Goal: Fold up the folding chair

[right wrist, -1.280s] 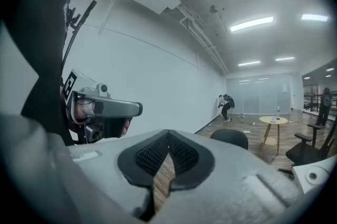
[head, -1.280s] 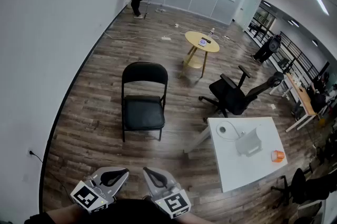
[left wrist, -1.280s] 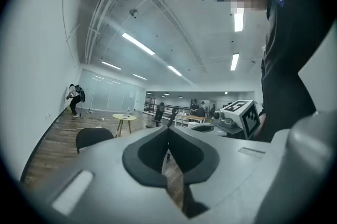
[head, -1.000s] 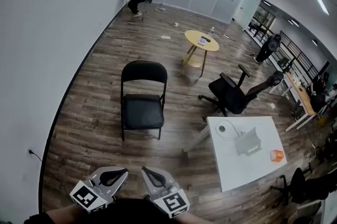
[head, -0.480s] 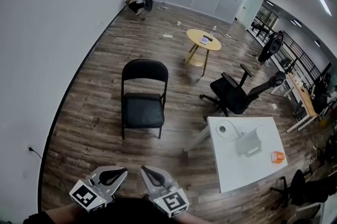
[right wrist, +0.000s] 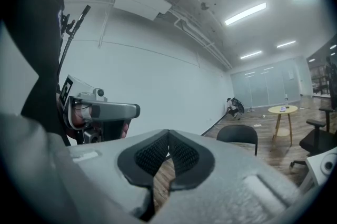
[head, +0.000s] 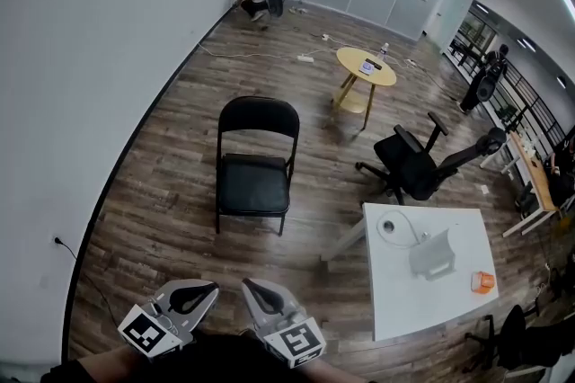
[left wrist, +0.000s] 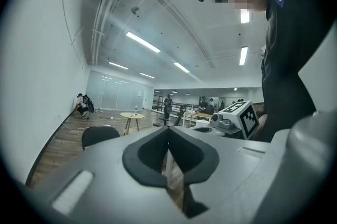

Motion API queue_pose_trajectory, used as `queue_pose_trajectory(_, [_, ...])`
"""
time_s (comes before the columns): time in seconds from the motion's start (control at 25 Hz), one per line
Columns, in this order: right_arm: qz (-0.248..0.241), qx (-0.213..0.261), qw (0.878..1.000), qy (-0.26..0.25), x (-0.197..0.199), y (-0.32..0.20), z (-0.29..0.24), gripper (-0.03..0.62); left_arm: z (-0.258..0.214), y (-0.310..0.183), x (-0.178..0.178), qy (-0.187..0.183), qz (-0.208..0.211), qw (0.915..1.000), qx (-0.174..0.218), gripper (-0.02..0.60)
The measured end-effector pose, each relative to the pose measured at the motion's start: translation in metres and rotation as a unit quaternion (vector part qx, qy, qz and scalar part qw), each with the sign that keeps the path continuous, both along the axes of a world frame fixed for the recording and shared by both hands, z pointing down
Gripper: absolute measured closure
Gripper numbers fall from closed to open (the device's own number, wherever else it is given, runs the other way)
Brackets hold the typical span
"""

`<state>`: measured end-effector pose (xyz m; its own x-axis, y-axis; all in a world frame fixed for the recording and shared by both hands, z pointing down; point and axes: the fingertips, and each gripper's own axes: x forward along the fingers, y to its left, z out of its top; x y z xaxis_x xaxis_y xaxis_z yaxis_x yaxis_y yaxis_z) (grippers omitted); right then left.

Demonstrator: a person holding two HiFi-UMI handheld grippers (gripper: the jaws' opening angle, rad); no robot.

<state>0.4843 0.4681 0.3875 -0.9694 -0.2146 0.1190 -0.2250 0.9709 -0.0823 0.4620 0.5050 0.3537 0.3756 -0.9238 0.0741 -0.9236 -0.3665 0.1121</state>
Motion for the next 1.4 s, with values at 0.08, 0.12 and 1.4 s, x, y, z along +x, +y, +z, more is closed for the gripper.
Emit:
queue_pose_trajectory(0.08, [-0.010, 0.005, 1.000, -0.002, -0.002, -0.003, -0.001, 0.594, 0.001, -0.004, 0.001, 0.003, -0.008, 1.0000, 0.000, 0.580])
queue_pose_trajectory(0.12, [-0.016, 0.004, 1.000, -0.003, -0.004, -0.003, 0.000, 0.594, 0.001, -0.005, 0.000, 0.002, -0.011, 0.9999, 0.001, 0.580])
queue_pose_trajectory(1.4, [0.091, -0.018, 0.995, 0.028, -0.230, -0.134, 0.007, 0.594, 0.007, -0.137, -0.260, 0.025, 0.078, 0.9966, 0.011, 0.580])
